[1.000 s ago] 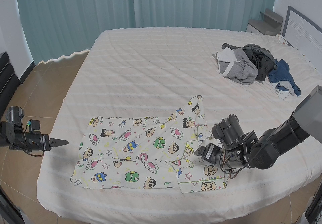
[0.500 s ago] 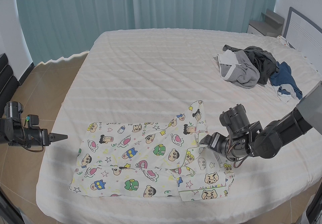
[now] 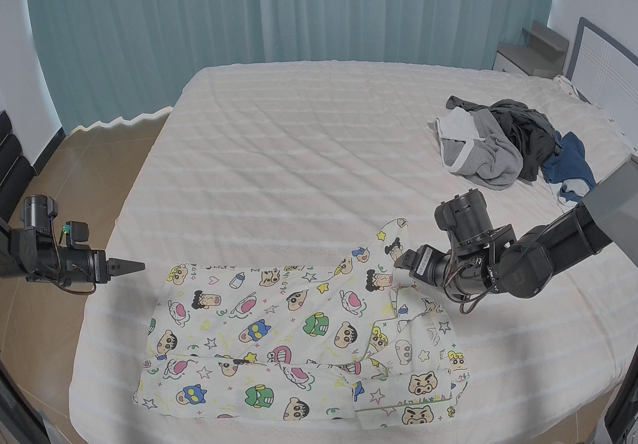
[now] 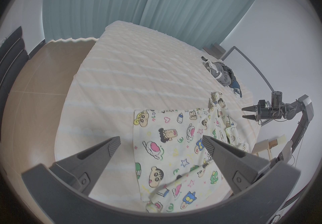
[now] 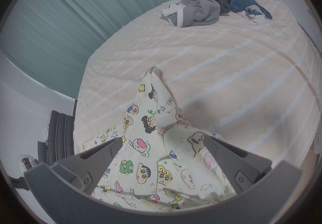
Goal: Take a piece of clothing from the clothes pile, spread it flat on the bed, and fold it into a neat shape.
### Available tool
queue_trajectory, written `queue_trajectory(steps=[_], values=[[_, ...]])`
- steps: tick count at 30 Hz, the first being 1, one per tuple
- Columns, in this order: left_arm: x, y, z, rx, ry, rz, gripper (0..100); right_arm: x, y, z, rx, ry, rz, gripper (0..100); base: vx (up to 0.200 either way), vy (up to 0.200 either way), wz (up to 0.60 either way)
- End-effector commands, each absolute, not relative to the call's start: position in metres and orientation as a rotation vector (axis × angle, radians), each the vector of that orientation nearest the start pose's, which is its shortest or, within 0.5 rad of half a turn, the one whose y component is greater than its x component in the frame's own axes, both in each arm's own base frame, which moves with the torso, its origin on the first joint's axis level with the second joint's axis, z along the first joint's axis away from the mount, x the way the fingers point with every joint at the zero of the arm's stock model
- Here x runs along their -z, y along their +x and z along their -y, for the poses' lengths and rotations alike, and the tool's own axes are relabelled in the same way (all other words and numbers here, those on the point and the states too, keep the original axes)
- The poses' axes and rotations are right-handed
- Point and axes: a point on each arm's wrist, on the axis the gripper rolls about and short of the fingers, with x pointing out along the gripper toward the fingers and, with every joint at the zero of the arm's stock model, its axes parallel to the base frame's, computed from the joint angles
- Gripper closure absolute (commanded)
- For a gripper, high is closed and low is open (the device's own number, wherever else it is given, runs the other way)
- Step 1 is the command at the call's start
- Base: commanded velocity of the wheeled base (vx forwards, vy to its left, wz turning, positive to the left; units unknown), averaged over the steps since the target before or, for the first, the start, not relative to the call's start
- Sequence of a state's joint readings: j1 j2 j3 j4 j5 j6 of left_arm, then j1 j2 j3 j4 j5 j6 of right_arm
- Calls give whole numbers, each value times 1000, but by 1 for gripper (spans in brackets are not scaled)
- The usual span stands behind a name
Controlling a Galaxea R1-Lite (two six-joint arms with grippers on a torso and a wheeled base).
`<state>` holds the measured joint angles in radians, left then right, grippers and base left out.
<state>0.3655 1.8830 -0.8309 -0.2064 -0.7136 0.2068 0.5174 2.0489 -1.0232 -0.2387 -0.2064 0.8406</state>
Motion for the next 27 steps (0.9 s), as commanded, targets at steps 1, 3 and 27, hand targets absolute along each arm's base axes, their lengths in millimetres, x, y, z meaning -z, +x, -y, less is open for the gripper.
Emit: queue_trajectory(steps=[1, 3, 27], values=[[-88, 321, -97, 420, -240, -696, 0, -72, 326, -178, 39, 487, -820, 0, 0, 0, 0], [-85, 331, -96, 427, -247, -698, 0, -73, 328, -178, 37, 481, -815, 0, 0, 0, 0], [5, 442, -64, 366, -230, -693, 0, -71, 332, -175, 28, 439, -814, 0, 0, 0, 0]])
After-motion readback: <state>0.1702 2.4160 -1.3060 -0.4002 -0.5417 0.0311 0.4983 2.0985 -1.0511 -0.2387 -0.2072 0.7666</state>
